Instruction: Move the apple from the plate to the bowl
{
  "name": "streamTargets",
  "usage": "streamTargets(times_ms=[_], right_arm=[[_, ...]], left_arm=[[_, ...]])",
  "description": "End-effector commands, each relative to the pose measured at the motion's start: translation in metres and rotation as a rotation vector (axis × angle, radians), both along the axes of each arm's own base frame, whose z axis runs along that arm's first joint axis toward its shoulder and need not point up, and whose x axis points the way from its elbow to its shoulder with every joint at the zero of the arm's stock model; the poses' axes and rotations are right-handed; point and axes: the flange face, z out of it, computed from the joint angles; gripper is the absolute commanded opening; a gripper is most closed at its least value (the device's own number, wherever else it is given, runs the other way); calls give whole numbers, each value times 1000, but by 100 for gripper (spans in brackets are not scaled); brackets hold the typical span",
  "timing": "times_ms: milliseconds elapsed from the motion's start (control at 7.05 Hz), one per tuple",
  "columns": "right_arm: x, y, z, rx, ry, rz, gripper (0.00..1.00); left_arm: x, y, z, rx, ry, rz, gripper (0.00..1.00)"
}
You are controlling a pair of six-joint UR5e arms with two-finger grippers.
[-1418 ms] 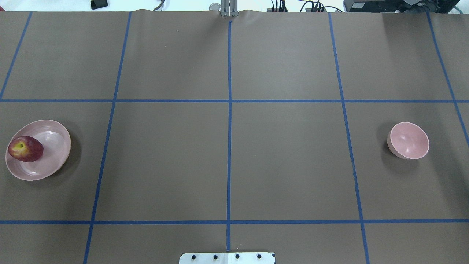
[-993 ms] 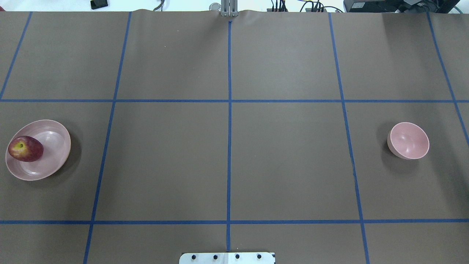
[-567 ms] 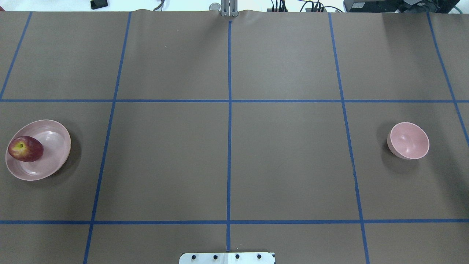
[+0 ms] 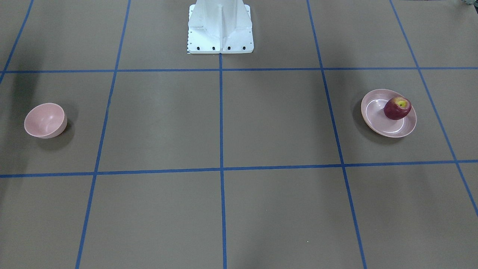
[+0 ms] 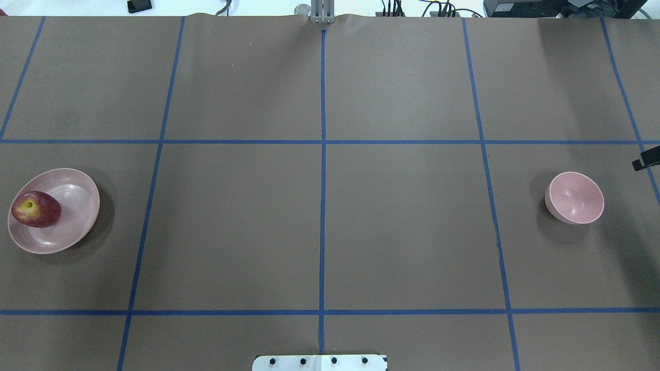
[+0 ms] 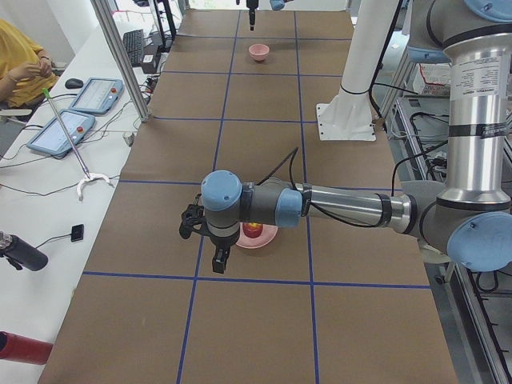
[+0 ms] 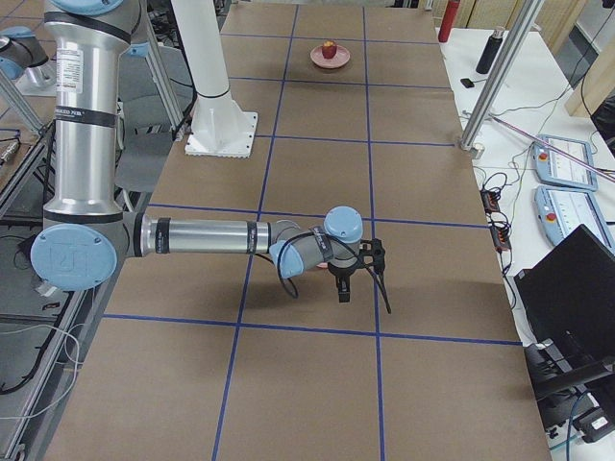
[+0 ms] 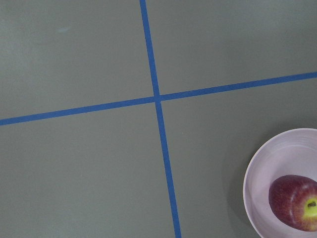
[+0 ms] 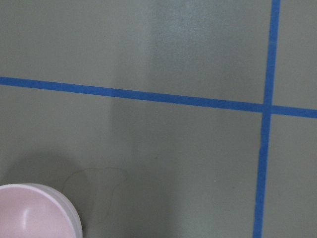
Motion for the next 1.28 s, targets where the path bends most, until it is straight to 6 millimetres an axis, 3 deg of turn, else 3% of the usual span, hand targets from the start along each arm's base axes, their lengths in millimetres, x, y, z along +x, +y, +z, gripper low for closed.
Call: streamTargets(times_ms=[0, 142, 284, 425, 567, 709, 993, 1134], right_arm=[[-53, 33, -1, 3, -97, 48, 100], [-61, 38, -2, 2, -107, 40, 100], [-68, 46, 5, 1, -79, 31, 93], [-74, 52, 12, 5, -53, 29, 65], [-78, 53, 9, 9, -55, 21, 17], [-83, 53, 6, 15, -59, 10, 0], [-86, 49, -16, 34, -89, -2, 0], [-93, 42, -41, 30, -104, -13, 0]], left_arm=[[0, 0, 0, 0, 0, 0, 98], [0, 0, 2, -5, 0, 0, 98], [0, 1, 3, -6, 0, 0, 98], [1, 5, 7, -15, 2, 2, 98], [2, 6, 8, -17, 2, 3, 98], [2, 6, 8, -17, 2, 3, 98], [2, 6, 8, -17, 2, 3, 98], [2, 6, 8, -17, 0, 3, 98]])
